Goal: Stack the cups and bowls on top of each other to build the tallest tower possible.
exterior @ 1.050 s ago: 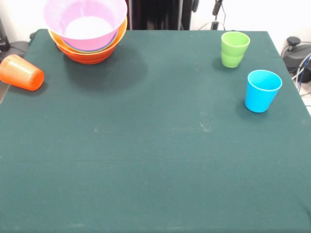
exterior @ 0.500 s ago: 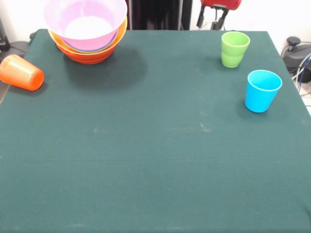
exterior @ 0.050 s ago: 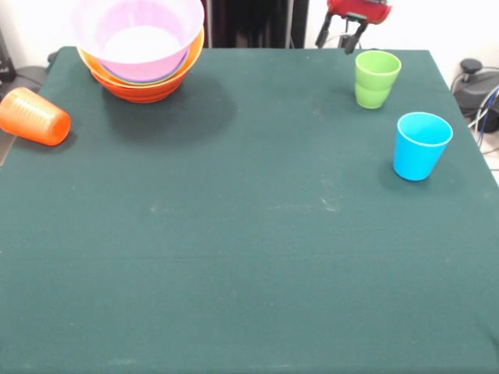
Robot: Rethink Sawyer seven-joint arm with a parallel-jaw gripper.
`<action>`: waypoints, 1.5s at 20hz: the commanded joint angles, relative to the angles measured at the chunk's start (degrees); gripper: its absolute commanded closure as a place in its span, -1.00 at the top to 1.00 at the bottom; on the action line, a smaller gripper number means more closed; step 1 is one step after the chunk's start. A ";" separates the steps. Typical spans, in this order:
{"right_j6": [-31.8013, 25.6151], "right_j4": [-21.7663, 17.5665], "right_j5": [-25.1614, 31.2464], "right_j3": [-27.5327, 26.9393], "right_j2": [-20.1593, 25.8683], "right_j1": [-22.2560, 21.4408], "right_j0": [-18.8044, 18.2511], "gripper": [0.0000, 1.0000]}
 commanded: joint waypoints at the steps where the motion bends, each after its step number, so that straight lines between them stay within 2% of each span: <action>1: 10.39 0.73 2.76 -9.41 -6.17 2.77 3.65 1.00; 4: 9.35 2.50 0.74 -9.13 -6.50 3.65 2.86 1.00; 7: 7.93 6.62 -0.95 -6.32 -3.99 2.93 -1.02 1.00; 11: 4.17 12.40 0.63 -3.21 0.47 0.27 -6.78 1.00; 15: 1.28 15.44 1.85 -0.32 2.81 -2.57 -10.75 1.00; 17: -1.29 16.07 5.10 -0.12 3.36 -4.68 -11.61 1.00; 20: -3.82 16.71 8.58 -0.81 5.20 -5.55 -11.38 1.00; 24: -2.57 18.37 13.50 -3.44 5.56 -6.21 -8.47 1.00; 30: -0.88 19.85 14.98 -3.41 5.43 -7.72 -6.57 1.00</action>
